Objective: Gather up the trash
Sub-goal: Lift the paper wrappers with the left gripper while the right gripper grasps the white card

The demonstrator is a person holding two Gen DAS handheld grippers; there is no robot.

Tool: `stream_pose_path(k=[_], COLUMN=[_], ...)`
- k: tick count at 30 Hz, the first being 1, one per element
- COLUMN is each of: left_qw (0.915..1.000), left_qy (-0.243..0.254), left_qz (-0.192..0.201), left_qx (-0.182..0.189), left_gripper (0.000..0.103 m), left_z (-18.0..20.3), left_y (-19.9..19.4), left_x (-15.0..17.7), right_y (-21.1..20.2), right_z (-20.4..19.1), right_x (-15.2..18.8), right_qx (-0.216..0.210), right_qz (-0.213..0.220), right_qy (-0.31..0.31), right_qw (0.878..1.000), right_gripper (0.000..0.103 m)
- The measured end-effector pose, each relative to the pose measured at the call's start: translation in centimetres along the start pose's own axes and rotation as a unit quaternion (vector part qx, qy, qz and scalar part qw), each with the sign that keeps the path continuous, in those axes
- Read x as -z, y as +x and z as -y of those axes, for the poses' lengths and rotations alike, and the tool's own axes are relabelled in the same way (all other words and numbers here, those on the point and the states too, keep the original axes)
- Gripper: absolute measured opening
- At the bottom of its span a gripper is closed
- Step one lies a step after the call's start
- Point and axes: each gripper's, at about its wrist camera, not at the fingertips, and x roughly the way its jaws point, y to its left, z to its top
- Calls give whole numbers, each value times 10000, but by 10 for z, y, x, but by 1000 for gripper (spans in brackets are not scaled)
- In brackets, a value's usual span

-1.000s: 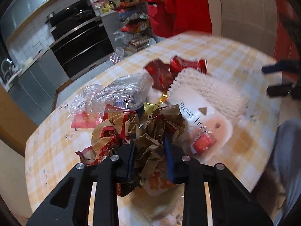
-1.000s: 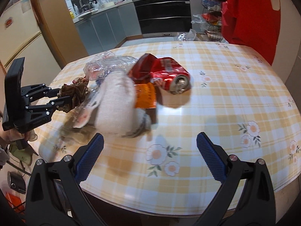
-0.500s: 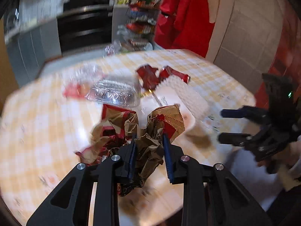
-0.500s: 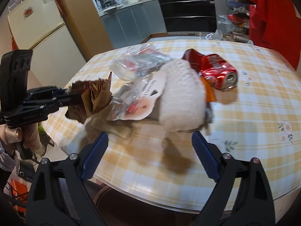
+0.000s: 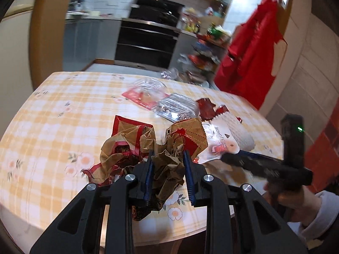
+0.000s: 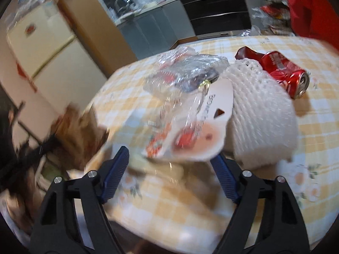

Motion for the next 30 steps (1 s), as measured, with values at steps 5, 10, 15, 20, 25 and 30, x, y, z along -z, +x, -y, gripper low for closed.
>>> stream_pose_path(k=[5, 10, 15, 20, 25, 30], left_qw=[9994, 9981, 9975, 9973, 9978, 9977], left_qy=[-272, -450, -572, -533, -398, -420], left_qz=[188, 419, 412, 499, 520, 412], left_qx=[-23, -40, -24, -15, 106, 348], left_gripper=[26, 26, 26, 26, 26, 26], left_z=[-6, -11, -13, -4, 15, 39], left_y=[-16, -30, -38, -51, -65, -76], left_x=[13, 30, 36, 33, 33, 37], right_y=[14, -2, -28, -52, -92, -147], right_z=[16, 11, -5, -16, -27, -26], right_x=[-11, -10, -10, -17, -18, -4], right_qx=[37, -212, -422, -313, -271, -134], right_qz=[133, 273, 539, 847, 1172, 1460], right_qy=[841, 1045, 894, 534, 149, -349], right_qw=[9964, 9939, 9936, 9945, 9926, 9886], right_gripper=[38, 17, 11, 11, 11, 11])
